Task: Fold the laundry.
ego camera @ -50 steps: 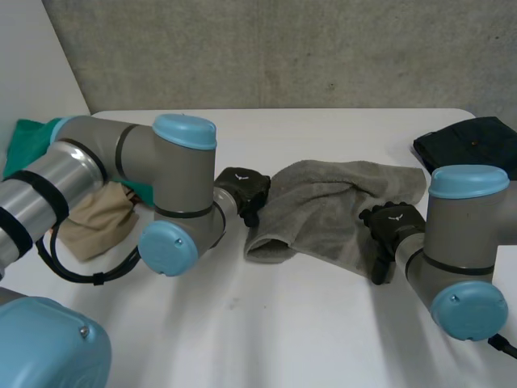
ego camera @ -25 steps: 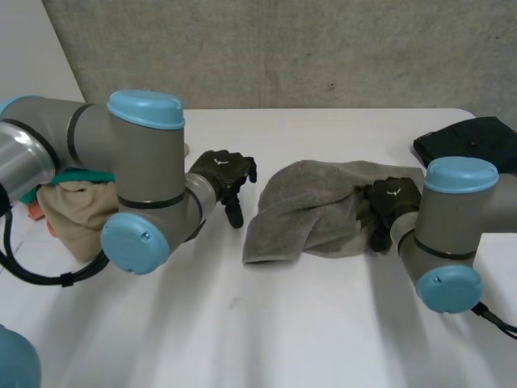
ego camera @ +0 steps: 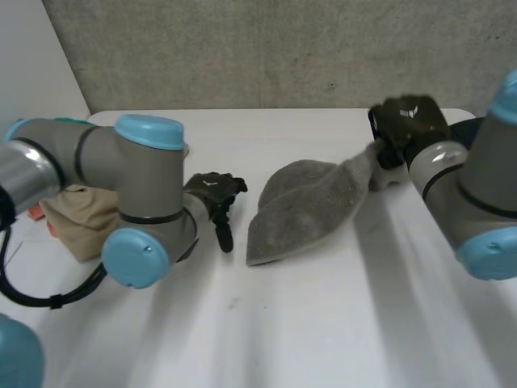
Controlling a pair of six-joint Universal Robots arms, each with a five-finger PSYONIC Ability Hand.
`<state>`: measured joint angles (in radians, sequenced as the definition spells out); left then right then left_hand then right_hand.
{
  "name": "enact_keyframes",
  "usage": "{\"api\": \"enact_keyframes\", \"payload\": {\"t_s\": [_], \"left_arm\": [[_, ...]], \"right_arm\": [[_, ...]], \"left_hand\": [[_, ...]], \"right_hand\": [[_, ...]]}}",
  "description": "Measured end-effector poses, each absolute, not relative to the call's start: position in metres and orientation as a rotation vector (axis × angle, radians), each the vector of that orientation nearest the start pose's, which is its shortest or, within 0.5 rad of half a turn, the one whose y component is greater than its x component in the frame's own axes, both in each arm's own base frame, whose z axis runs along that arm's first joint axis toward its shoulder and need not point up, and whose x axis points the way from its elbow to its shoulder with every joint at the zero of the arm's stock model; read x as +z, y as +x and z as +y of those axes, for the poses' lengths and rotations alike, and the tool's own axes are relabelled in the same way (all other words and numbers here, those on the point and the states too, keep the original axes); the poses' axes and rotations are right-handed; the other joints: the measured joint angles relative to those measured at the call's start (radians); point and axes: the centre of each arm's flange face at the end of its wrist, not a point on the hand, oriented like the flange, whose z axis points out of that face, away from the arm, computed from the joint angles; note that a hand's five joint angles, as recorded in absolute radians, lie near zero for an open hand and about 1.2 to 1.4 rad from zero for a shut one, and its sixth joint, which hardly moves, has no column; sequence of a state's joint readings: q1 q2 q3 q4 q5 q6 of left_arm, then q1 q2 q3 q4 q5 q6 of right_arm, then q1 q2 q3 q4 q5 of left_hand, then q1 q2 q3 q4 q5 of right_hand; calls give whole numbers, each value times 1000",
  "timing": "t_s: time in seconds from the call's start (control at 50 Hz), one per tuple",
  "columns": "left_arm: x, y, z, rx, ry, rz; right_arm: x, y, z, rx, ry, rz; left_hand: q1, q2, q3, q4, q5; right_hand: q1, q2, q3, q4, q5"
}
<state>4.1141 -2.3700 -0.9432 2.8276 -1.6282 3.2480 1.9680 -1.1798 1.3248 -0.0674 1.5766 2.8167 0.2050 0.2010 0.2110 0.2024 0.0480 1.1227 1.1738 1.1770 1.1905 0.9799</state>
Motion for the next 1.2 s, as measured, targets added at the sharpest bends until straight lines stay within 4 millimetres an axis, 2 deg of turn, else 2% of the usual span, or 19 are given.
{"api": "enact_keyframes", "payload": {"t_s": [0.02,0.18,0.26,0.3,0.32,0.36,0.4,0.48,0.58,0.64,0.72,0.78,0.82,0.88,0.92,1.02,1.1,1.12,1.2], "left_arm": [[165,-348,-281,-1698,951,2731],[157,-373,-272,-1638,960,2843],[155,-383,-266,-1628,961,2891],[154,-391,-261,-1633,946,2924],[154,-391,-261,-1635,941,2926],[157,-392,-262,-1664,862,2939],[163,-390,-266,-1694,780,2941],[183,-376,-279,-1778,549,2926],[254,-334,-298,-2009,294,2799],[294,-313,-298,-2167,295,2675],[314,-303,-296,-2272,438,2523],[302,-308,-298,-2237,545,2491],[275,-317,-300,-2141,655,2508],[241,-327,-299,-2006,752,2563],[217,-333,-295,-1898,811,2614],[177,-347,-278,-1710,916,2742],[168,-356,-268,-1676,967,2808],[165,-365,-260,-1671,1008,2852],[161,-383,-244,-1662,1092,2931]], "right_arm": [[272,274,-295,-2105,-796,2069],[347,287,-237,-2115,-746,1802],[369,289,-222,-2117,-712,1730],[382,288,-216,-2117,-679,1703],[382,288,-216,-2117,-676,1703],[386,285,-219,-2119,-646,1713],[386,280,-224,-2122,-620,1736],[379,267,-242,-2134,-558,1812],[353,245,-274,-2125,-502,1958],[330,233,-292,-2091,-502,2060],[294,225,-311,-2012,-547,2192],[273,223,-319,-1960,-578,2261],[257,221,-325,-1921,-600,2313],[248,220,-328,-1899,-608,2347],[247,220,-329,-1901,-605,2352],[274,222,-323,-1982,-563,2273],[300,225,-312,-2042,-531,2184],[318,229,-302,-2074,-517,2122],[345,236,-281,-2111,-520,2021]], "left_hand": [[0,0,0,0,0],[0,0,0,0,0],[16,18,18,9,9],[392,359,349,344,326],[411,378,349,361,344],[765,723,708,702,676],[963,947,929,948,917],[963,990,972,991,943],[963,990,972,992,943],[963,990,972,992,943],[963,990,974,992,943],[963,992,974,992,943],[773,797,803,817,781],[281,339,341,345,325],[221,262,254,255,232],[115,113,106,109,81],[114,111,104,108,78],[114,111,104,108,78],[114,111,104,108,78]], "right_hand": [[0,0,0,0,0],[0,0,9,0,0],[0,0,9,0,0],[0,0,9,0,0],[0,0,9,0,0],[0,0,9,1,0],[0,0,9,1,0],[0,0,9,3,0],[0,0,9,4,0],[0,0,9,4,0],[0,0,9,4,0],[0,0,9,4,0],[0,0,9,4,0],[0,0,9,4,0],[0,0,9,4,0],[0,0,9,4,0],[0,0,9,4,0],[0,0,9,4,0],[0,0,9,4,0]]}}
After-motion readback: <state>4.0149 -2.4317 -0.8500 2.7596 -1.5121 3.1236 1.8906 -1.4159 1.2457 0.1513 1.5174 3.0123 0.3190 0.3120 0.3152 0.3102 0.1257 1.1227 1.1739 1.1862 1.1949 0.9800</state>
